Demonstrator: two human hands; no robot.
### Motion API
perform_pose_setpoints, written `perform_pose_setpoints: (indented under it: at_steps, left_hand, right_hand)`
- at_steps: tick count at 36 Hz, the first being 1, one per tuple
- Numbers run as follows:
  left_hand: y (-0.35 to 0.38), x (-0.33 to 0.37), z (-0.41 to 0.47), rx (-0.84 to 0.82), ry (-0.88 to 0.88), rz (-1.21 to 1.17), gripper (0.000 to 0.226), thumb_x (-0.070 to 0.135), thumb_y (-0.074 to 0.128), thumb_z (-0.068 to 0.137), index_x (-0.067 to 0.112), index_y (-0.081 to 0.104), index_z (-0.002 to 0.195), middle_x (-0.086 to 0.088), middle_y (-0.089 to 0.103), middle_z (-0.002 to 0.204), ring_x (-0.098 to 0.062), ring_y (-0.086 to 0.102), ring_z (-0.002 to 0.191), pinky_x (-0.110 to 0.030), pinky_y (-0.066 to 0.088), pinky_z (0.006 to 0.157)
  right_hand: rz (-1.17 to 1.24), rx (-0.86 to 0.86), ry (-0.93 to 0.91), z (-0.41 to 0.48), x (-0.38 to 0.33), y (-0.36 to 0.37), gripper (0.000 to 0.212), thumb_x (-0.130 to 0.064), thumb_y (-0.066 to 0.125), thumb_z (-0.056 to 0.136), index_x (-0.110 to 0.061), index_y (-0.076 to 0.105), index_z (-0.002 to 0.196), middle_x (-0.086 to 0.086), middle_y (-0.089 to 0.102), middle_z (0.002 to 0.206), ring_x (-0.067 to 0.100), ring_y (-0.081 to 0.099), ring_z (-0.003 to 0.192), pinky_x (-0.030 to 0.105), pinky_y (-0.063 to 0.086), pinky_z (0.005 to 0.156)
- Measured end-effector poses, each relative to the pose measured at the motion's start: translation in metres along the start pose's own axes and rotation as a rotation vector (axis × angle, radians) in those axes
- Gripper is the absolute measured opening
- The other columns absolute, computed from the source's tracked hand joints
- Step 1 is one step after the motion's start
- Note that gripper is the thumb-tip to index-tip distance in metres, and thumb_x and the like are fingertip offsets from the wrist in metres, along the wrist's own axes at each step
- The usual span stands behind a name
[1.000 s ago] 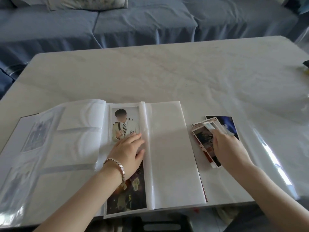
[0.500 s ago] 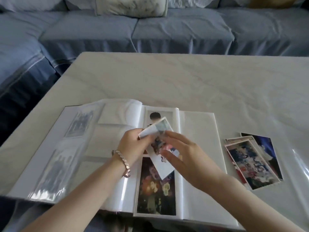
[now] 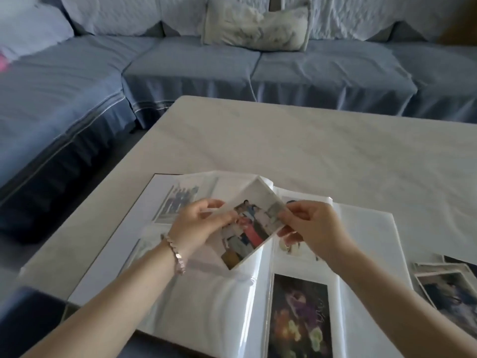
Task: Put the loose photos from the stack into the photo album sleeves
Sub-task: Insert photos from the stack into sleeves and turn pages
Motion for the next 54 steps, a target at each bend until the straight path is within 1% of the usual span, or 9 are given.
perform_pose_setpoints:
  at_steps: [3, 9, 13, 16, 22, 34, 42, 47, 54]
  left_hand:
    - [0.001, -0.025, 0.0, -0.002, -0.181, -0.423, 0.071, 0.021, 0.083, 0.048, 0.003, 0.06, 0.114, -0.014, 0.072, 0.096, -0.026, 0.07, 0.085, -0.044, 0.058, 0.072]
    - [-0.015, -0.039, 0.005, 0.101, -0.15, -0.556, 0.011, 0.0, 0.06, 0.084, 0.006, 0.066, 0.091, -0.011, 0.07, 0.078, -0.018, 0.068, 0.06, -0.025, 0.051, 0.041]
    - [-0.06, -0.032, 0.012, 0.405, 0.062, -0.234, 0.011, 0.001, 0.058, 0.088, 0.011, 0.062, 0.088, -0.01, 0.067, 0.085, -0.018, 0.067, 0.067, -0.031, 0.055, 0.051]
    - [-0.089, -0.027, 0.016, 0.558, 0.177, 0.018, 0.016, 0.002, 0.057, 0.087, 0.016, 0.056, 0.094, 0.001, 0.066, 0.084, -0.017, 0.065, 0.068, -0.028, 0.052, 0.054]
    - [-0.122, -0.038, 0.03, 0.624, 0.189, 0.148, 0.055, 0.004, 0.056, 0.088, 0.021, 0.041, 0.138, 0.009, 0.056, 0.114, -0.008, 0.059, 0.083, -0.017, 0.049, 0.069]
    - [-0.13, -0.043, 0.036, 0.727, 0.261, 0.014, 0.057, -0.007, 0.048, 0.088, 0.013, 0.038, 0.141, 0.005, 0.052, 0.117, 0.023, 0.055, 0.072, 0.001, 0.039, 0.049]
    - [-0.124, -0.042, 0.045, 0.663, 0.233, 0.039, 0.049, -0.001, 0.054, 0.088, 0.017, 0.047, 0.133, -0.001, 0.059, 0.123, -0.015, 0.063, 0.096, -0.032, 0.055, 0.076]
    - [-0.123, -0.046, 0.06, 0.482, 0.142, 0.024, 0.022, -0.002, 0.062, 0.084, 0.012, 0.059, 0.1, 0.0, 0.065, 0.079, -0.003, 0.064, 0.051, -0.013, 0.046, 0.041]
    - [-0.108, -0.044, 0.084, 0.264, 0.013, 0.001, 0.016, 0.001, 0.056, 0.09, 0.009, 0.057, 0.104, -0.006, 0.062, 0.076, -0.012, 0.063, 0.042, -0.017, 0.05, 0.04]
  right_hand:
    - [0.155, 0.06, 0.001, 0.006, -0.001, 0.01, 0.014, -0.006, 0.058, 0.09, -0.012, 0.066, 0.08, 0.003, 0.071, 0.063, 0.013, 0.067, 0.055, 0.017, 0.052, 0.052]
    - [0.172, -0.03, 0.024, 0.017, 0.008, 0.045, 0.017, -0.013, 0.052, 0.094, -0.01, 0.067, 0.089, 0.002, 0.073, 0.077, 0.015, 0.071, 0.071, 0.02, 0.054, 0.059]
    - [-0.381, 0.041, -0.108, 0.032, 0.013, 0.042, 0.027, -0.036, 0.045, 0.095, -0.031, 0.061, 0.116, -0.013, 0.061, 0.121, 0.004, 0.057, 0.106, 0.012, 0.042, 0.084]
    - [-0.853, -0.148, -0.22, 0.041, 0.021, 0.06, 0.054, -0.05, 0.037, 0.094, -0.035, 0.026, 0.145, -0.017, 0.014, 0.153, 0.001, 0.007, 0.141, 0.014, 0.007, 0.105]
    - [-1.092, -0.249, -0.241, 0.05, 0.042, 0.072, 0.061, -0.056, 0.025, 0.094, -0.037, 0.004, 0.148, -0.01, -0.019, 0.155, 0.005, -0.028, 0.135, 0.03, -0.009, 0.113]
    - [-1.107, -0.248, -0.219, 0.055, 0.049, 0.073, 0.059, -0.059, 0.023, 0.092, -0.044, 0.003, 0.146, -0.015, -0.018, 0.154, 0.009, -0.024, 0.14, 0.031, 0.001, 0.114]
    - [-1.101, -0.247, -0.203, 0.057, 0.05, 0.073, 0.061, -0.063, 0.019, 0.088, -0.047, 0.003, 0.145, -0.019, -0.017, 0.153, 0.009, -0.022, 0.14, 0.036, 0.014, 0.115]
    - [-1.082, -0.24, -0.207, 0.057, 0.05, 0.072, 0.062, -0.064, 0.019, 0.087, -0.047, 0.004, 0.145, -0.019, -0.016, 0.153, 0.007, -0.023, 0.14, 0.035, 0.015, 0.114]
    - [-1.08, -0.246, -0.215, 0.058, 0.05, 0.073, 0.06, -0.061, 0.023, 0.09, -0.046, 0.004, 0.145, -0.018, -0.017, 0.154, 0.006, -0.024, 0.139, 0.032, 0.007, 0.115]
Point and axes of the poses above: each hand's wrist, its own z-axis towards the middle knuckle, its own y-axis out of the palm, x = y × z, the point moved 9 cm from there along z, towards the middle knuckle
